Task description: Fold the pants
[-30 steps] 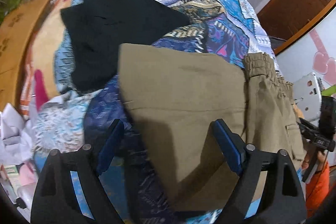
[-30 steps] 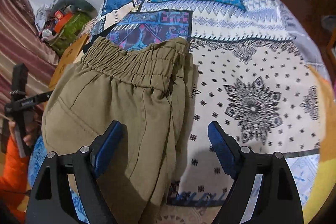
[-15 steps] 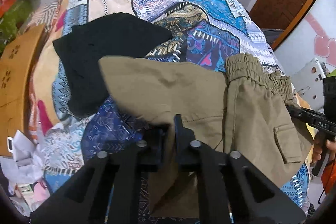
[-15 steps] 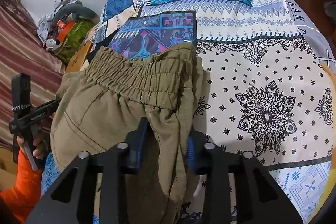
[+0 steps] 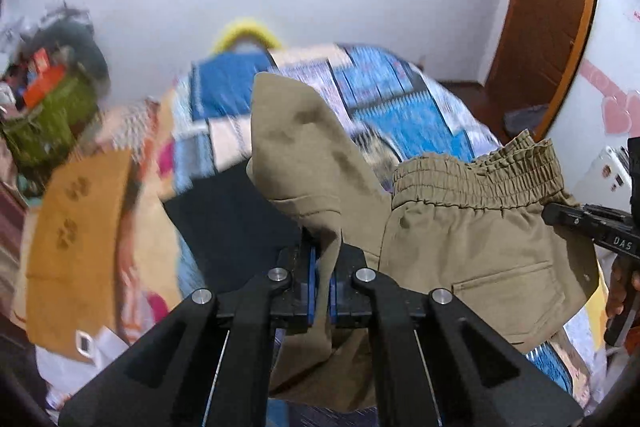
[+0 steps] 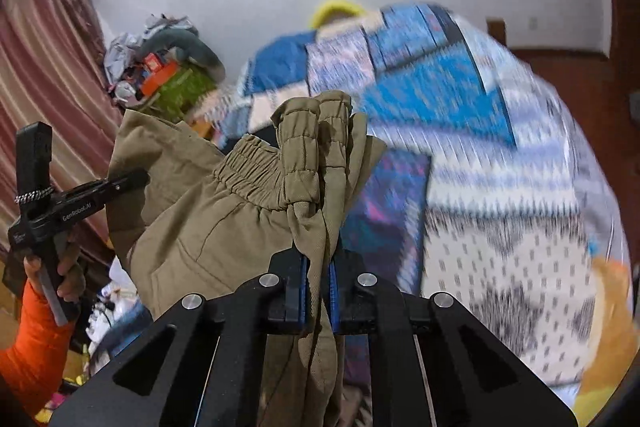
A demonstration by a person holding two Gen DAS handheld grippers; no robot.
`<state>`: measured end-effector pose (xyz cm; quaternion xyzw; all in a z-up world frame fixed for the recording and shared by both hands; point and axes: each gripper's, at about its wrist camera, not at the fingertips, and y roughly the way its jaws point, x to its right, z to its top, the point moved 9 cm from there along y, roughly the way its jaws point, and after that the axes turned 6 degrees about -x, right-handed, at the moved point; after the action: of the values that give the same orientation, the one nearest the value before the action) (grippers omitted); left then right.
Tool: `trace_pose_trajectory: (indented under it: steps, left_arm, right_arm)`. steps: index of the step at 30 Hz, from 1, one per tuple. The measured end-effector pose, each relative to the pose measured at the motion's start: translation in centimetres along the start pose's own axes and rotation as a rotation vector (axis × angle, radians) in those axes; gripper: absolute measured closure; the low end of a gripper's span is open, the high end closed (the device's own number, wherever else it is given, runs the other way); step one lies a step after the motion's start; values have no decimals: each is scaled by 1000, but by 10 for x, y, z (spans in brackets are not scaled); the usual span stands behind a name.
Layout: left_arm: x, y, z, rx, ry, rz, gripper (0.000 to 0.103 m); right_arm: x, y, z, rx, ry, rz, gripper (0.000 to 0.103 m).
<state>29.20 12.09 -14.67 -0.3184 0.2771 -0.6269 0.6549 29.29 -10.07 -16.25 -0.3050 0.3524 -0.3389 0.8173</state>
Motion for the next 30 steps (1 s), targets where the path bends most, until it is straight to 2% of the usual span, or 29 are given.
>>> trace_pose_trajectory:
  steps: [4, 7, 14, 18, 24, 27, 30]
  left_arm:
    - [-34, -6, 26, 49, -34, 34, 98]
    - [-62, 1, 37, 56, -69, 61, 98]
    - [-118, 37, 44, 38, -118, 148, 98]
    - [-147, 69, 39, 6, -143, 186, 98]
    - [-177, 132, 19, -77, -172, 200, 98]
    - [-190, 170, 3, -143, -179, 218, 98]
    - [-202, 206, -21, -233, -224, 204, 98]
  right_arm:
    - [-24, 5, 44, 54, -52, 6, 96]
    - [-38, 19, 72, 75, -85, 14, 96]
    - [-69, 79, 115, 59, -162, 20, 96]
    - [-78, 123, 122, 14, -196, 16, 96]
    - [-76, 192, 124, -72, -198, 4, 96]
    - [-65, 225, 117, -127, -173, -9, 96]
    - [-49, 257, 103, -204, -147, -42, 96]
